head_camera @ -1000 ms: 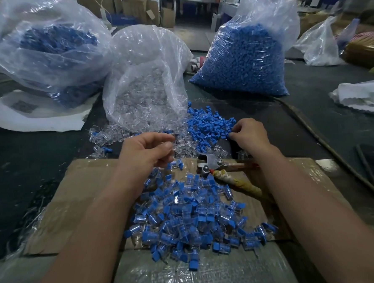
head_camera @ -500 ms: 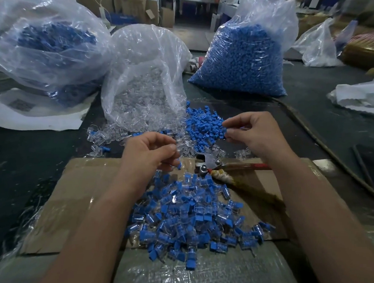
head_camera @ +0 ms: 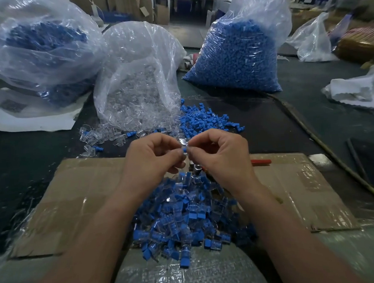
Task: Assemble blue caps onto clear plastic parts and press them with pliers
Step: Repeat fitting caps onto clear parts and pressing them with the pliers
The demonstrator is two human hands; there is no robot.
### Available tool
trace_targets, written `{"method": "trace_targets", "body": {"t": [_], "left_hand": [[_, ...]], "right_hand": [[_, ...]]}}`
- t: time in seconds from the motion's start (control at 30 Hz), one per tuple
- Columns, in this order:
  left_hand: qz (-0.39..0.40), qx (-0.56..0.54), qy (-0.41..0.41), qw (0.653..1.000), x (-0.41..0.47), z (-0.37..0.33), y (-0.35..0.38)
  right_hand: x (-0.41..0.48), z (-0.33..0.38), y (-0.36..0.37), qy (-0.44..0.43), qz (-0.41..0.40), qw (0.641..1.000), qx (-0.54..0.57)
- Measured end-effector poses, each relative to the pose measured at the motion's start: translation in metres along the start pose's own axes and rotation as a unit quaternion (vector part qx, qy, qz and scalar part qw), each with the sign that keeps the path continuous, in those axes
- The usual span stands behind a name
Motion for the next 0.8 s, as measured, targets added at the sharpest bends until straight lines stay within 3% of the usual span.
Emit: {"method": "trace_targets", "body": {"t": [0.17, 0.33, 0.53, 0.67, 0.8], "left_hand": [[0.016, 0.033, 0.015, 0.999, -0.0031, -0.0028, 0.0051], [0.001, 0.028, 0.027, 0.999, -0.0022, -0.0053, 0.0025], [0.029, -0.004, 0.010, 1.000, -0.0019, -0.0065, 0.0030], [0.030, -0.054, -0.021, 0.998, -0.0014, -0.0050, 0.0020], [0.044, -0.070, -0.038, 0.996, -0.0015, -0.0047, 0.0027]], "right_hand": [[-0.0002, -0.0005, 0.0014, -0.006, -0.001, 1.000, -0.027], [-0.0004, -0.0013, 0.0042, 0.010, 0.038, 0.999, 0.032], [-0.0011, -0.0012, 0.0030, -0.018, 0.055, 0.997, 0.047], [-0.0019, 0.0004, 0.0067, -0.043, 0.107, 0.988, 0.101], [-0.0023, -0.0004, 0.0040, -0.074, 0.087, 0.989, 0.096]]}}
Point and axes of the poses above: each hand's wrist, its own x-axis towards the middle knuckle, its own y-axis out of the palm, z = x × y, the point moved 6 cm from there along x, towards the middle knuckle, and after that the axes turned 12 degrees about -x, right-handed, at the moved point
